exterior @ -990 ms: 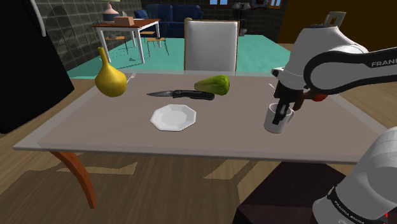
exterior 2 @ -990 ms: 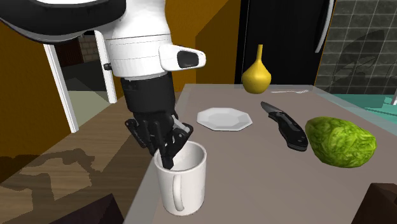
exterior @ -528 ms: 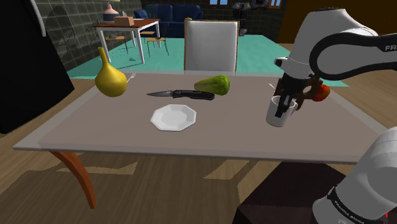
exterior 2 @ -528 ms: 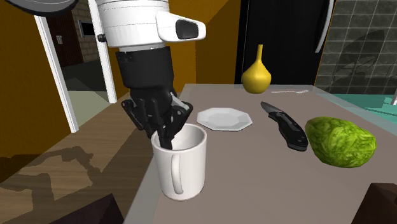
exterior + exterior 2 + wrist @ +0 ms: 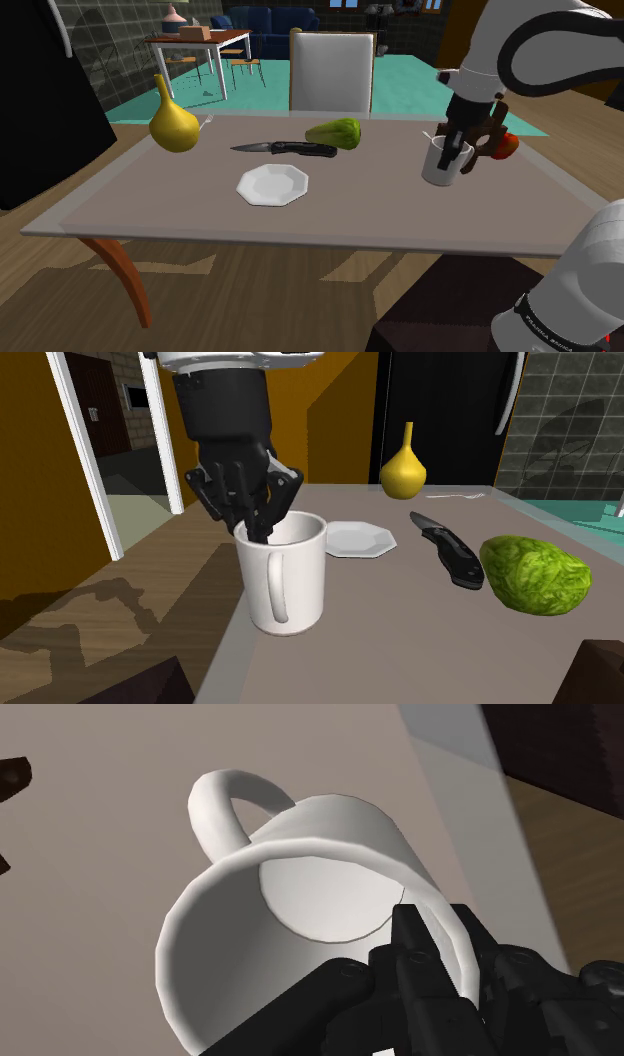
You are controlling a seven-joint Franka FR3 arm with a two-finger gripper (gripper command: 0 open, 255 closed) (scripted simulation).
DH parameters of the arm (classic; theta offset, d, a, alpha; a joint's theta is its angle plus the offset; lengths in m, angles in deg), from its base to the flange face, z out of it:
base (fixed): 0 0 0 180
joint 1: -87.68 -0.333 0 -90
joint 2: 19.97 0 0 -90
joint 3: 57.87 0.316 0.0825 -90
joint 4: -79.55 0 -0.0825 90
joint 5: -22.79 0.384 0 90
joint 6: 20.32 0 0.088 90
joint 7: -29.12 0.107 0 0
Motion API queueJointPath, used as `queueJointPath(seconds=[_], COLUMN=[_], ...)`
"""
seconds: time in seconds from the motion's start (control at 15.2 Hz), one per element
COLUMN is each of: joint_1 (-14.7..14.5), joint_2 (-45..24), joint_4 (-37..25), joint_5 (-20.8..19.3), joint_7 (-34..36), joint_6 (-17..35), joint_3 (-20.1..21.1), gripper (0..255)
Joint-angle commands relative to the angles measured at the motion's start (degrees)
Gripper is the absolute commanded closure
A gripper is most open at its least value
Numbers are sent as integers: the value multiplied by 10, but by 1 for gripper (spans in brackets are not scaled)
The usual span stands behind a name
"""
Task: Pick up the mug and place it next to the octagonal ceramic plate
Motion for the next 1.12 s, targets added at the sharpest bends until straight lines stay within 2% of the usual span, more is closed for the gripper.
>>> queueJointPath(seconds=[0.0, 0.33, 0.73, 1.06], joint_1=[0, -1, -24, -35], joint_2=[2, -1, -112, -209], joint_4=[-13, -51, -121, -196], joint_5=[1, 2, 33, 43], joint_7=[0, -2, 61, 111], joint_6=[-15, -51, -11, 9], joint_3=[1, 2, 57, 100], gripper=[255, 255, 255, 255])
